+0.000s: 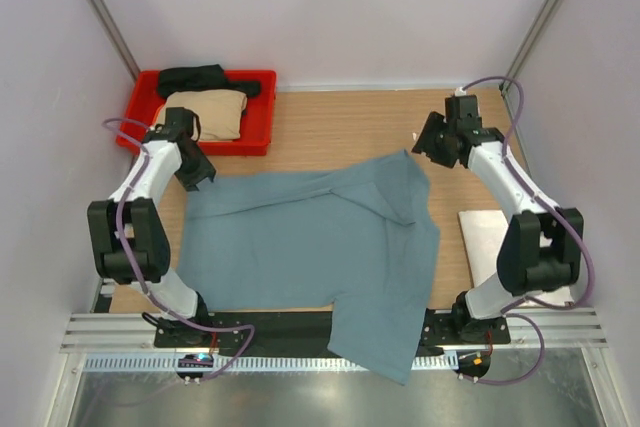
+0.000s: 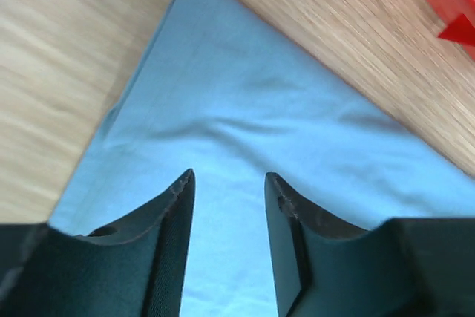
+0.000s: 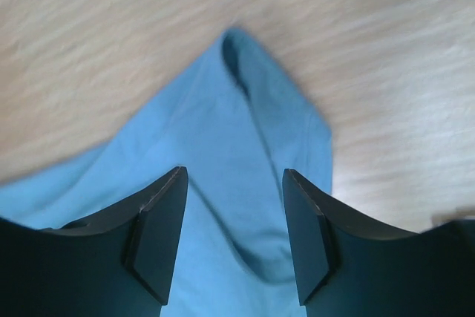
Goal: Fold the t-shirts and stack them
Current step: Fold the tshirt
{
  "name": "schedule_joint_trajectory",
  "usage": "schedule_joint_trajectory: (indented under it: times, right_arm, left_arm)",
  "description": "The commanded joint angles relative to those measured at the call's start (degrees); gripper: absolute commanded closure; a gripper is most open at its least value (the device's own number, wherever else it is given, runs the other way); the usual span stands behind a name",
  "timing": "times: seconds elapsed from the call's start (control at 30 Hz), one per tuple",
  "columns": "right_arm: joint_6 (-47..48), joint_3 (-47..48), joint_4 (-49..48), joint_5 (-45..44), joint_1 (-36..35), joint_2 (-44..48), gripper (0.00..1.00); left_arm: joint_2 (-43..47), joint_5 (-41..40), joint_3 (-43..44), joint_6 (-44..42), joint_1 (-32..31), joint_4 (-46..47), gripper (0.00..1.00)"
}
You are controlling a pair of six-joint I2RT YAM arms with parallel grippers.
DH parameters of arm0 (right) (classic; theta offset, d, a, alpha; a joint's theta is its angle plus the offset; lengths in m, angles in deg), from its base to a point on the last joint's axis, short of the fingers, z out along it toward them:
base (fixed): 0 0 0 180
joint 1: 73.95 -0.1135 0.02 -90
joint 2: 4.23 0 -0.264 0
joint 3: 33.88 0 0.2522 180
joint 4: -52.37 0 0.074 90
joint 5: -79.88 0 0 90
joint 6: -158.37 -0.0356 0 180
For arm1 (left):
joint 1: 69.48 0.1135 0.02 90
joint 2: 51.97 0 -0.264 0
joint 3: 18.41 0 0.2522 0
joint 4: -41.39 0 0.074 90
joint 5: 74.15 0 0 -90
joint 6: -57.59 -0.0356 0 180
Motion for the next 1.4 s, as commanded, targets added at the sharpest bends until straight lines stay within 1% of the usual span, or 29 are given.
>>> schedule_joint_trajectory:
  times: [0.0, 0.03, 0.07, 0.1, 0.13, 0.2, 0.23, 0.27, 0.3, 0.33, 0.37, 0.5, 0.57, 0.67, 0.9, 0.97, 1.17, 1.3, 1.37]
  right_arm:
    - [3.9, -7.9, 3.1, 9.3, -1.0, 8.0, 0.39]
    - [3.2, -12.2, 2.0, 11.4, -1.1, 11.2, 0.39]
    - [2.5, -14.1, 1.4, 12.4, -1.1, 12.7, 0.36]
    - [0.7, -16.0, 0.7, 13.0, -1.0, 13.9, 0.35]
    - [0.0, -17.4, -0.2, 13.2, -1.0, 14.6, 0.34]
    - [-2.0, -20.7, -1.4, 14.9, -1.1, 15.5, 0.34]
    - [-2.9, -22.2, -2.6, 15.4, -1.1, 15.4, 0.34]
    - [-3.3, -22.5, -3.0, 16.3, -1.0, 15.4, 0.34]
    - [-4.3, -22.7, -3.4, 16.7, -1.0, 14.9, 0.35]
    - [-4.7, -22.8, -3.9, 17.1, -1.0, 14.8, 0.34]
    - [-5.0, -22.9, -4.2, 17.7, -1.1, 14.7, 0.35]
    - [-5.1, -23.0, -4.3, 18.3, -1.1, 14.2, 0.36]
    - [-5.1, -23.5, -4.3, 18.2, -1.0, 14.0, 0.36]
    - [-5.5, -24.1, -4.8, 18.2, -1.0, 14.2, 0.36]
    - [-5.7, -24.2, -5.1, 17.9, -1.0, 14.2, 0.36]
    - [-5.8, -24.4, -5.1, 17.8, -1.1, 14.0, 0.36]
    - [-6.0, -25.3, -5.4, 17.7, -1.1, 14.2, 0.36]
    - [-6.3, -25.7, -5.8, 17.7, -1.1, 14.0, 0.37]
    - [-6.3, -25.5, -5.8, 17.9, -1.0, 13.7, 0.37]
  left_arm:
    - [6.9, -3.0, -2.3, -2.0, 0.7, -3.7, 0.57]
    - [7.5, -3.2, -2.9, -2.1, 0.8, -4.2, 0.62]
    - [7.9, -2.6, -3.5, -1.9, 1.6, -4.4, 0.64]
    - [8.5, -1.9, -4.9, -1.5, 2.2, -4.7, 0.65]
    - [8.8, -0.4, -5.8, -1.0, 3.1, -4.4, 0.69]
    - [8.9, 5.2, -9.9, 0.9, 7.1, -1.8, 0.76]
    - [8.5, 6.6, -11.2, 1.6, 8.9, 0.9, 0.82]
    - [8.1, 12.0, -12.7, 2.3, 12.8, 2.4, 0.84]
    - [7.6, 13.5, -14.4, 3.7, 14.5, 3.6, 0.86]
    - [6.1, 14.7, -15.0, 4.2, 16.0, 5.3, 0.90]
    - [5.5, 16.6, -15.2, 4.7, 18.4, 5.7, 0.91]
    - [4.1, 15.7, -15.2, 5.1, 19.5, 7.5, 0.89]
    - [3.3, 15.3, -14.8, 5.4, 19.5, 7.0, 0.89]
    - [2.3, 14.6, -14.6, 5.9, 19.6, 6.9, 0.85]
    - [0.0, 14.4, -14.3, 6.1, 19.8, 7.8, 0.83]
    - [-0.4, 14.7, -14.0, 6.0, 19.9, 8.3, 0.81]
    - [1.2, 14.3, -14.2, 5.8, 19.8, 7.9, 0.80]
    - [0.8, 14.1, -14.2, 5.9, 19.8, 8.3, 0.78]
    - [-0.2, 14.1, -13.8, 5.9, 19.9, 8.1, 0.75]
